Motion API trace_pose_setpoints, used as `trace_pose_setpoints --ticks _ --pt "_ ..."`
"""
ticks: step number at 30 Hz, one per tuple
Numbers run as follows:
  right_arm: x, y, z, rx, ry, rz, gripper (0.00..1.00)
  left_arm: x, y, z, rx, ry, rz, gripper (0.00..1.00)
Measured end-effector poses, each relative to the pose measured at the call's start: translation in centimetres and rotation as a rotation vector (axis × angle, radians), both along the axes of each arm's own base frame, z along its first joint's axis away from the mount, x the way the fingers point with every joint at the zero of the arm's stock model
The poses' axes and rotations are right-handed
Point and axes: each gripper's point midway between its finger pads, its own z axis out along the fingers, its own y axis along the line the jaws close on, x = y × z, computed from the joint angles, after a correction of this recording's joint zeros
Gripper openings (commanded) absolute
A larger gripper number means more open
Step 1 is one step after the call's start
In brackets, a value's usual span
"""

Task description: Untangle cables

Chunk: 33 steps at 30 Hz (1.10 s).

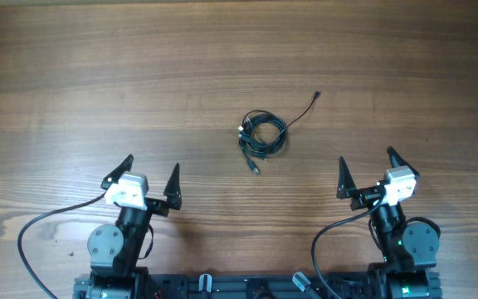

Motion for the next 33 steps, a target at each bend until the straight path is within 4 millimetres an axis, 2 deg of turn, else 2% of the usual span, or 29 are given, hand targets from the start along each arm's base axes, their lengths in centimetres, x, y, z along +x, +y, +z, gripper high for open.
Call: trace_pose_setpoints --ticks 3,9,15,19,25,28,33 --pt "0.0 0.0 0.0 0.0 0.0 0.0 1.0 -0.2 0.2 -0.6 -0.031 0.083 0.016 1.0" --pt "0.0 0.0 0.0 0.0 0.0 0.0 1.0 -0.5 0.4 -0.5 -0.056 0.244 0.033 1.0" --pt "0.0 0.0 0.0 0.0 0.0 0.0 1.0 -0.7 0.5 -1.2 -0.128 0.489 0.076 1.0" --pt "0.0 0.0 0.0 0.0 0.0 0.0 1.0 -0.5 0.5 -0.7 -0.145 0.631 0.103 1.0" --pt "0.0 0.0 0.2 0.001 -0.009 0.0 1.0 0.3 0.4 1.5 -0.144 0.714 0.114 1.0" --pt "0.0 0.0 0.4 0.01 -0.012 0.0 1.0 0.3 0.4 1.6 -0.146 0.719 0.113 1.0" --pt "-0.1 -0.3 0.7 0.015 0.018 -0.016 1.0 0.1 -0.8 1.7 -0.176 0.73 0.05 1.0"
